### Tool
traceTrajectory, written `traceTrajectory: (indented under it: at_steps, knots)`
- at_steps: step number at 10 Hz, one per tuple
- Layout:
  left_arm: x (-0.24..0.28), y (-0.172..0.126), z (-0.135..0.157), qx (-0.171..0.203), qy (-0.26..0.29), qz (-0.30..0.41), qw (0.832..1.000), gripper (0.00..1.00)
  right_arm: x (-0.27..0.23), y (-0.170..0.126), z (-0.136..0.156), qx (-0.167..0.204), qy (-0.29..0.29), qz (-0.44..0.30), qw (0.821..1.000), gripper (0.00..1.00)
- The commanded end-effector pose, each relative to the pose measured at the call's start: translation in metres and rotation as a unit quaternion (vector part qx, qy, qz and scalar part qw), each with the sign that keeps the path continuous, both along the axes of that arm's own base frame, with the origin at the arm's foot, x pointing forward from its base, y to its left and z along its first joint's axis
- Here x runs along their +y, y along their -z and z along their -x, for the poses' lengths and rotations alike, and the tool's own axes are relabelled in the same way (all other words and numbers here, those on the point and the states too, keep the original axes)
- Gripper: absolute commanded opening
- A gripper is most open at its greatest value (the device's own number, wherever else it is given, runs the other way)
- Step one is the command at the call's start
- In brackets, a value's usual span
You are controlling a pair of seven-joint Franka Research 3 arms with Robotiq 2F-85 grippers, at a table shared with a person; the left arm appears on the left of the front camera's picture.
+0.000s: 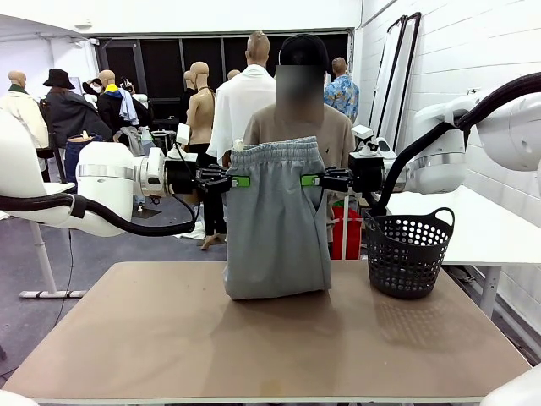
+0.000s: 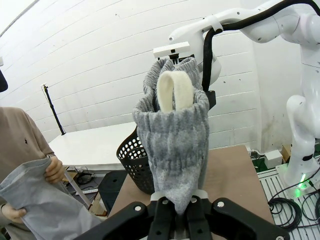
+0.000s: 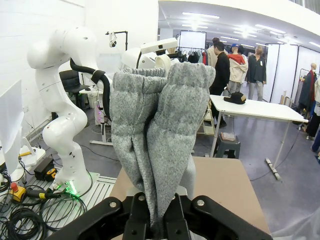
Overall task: Fold the training pants.
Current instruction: Release the ends of the Training pants and then grab the overlapped ends.
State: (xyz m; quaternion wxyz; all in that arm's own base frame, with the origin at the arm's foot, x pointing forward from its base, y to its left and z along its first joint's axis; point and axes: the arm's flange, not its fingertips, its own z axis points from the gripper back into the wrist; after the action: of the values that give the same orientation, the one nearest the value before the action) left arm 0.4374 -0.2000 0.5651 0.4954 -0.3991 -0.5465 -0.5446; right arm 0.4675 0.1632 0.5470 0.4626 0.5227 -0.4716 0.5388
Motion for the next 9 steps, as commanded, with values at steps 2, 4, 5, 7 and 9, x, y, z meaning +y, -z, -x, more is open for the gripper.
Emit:
traceTrajectory:
  at_steps: [2,4,5,7,9]
  knots:
    - [0.0002,-0.0017,0.002,-0.003,0.002,0.002,1.0,0.0,0.0004,-0.0011,0.0007,-0.002,-0.001,-0.001,1.0,0.0]
    - [0.0002,-0.0017,0.002,-0.003,0.002,0.002,1.0,0.0,0.0004,-0.0011,0.0007,-0.002,-0.001,-0.001,1.0,0.0]
    - [0.0002,-0.0017,0.002,-0.003,0.002,0.002,1.0,0.0,0.0004,-0.0011,0.0007,-0.002,-0.001,-0.001,1.0,0.0]
    - [0.0002,-0.0017,0.002,-0.003,0.002,0.002,1.0,0.0,0.0004,-0.0011,0.0007,-0.002,-0.001,-0.001,1.0,0.0]
    - [0.0002,-0.0017,0.002,-0.003,0.002,0.002,1.0,0.0,0.0004,-0.0011,0.0007,-0.002,-0.001,-0.001,1.0,0.0]
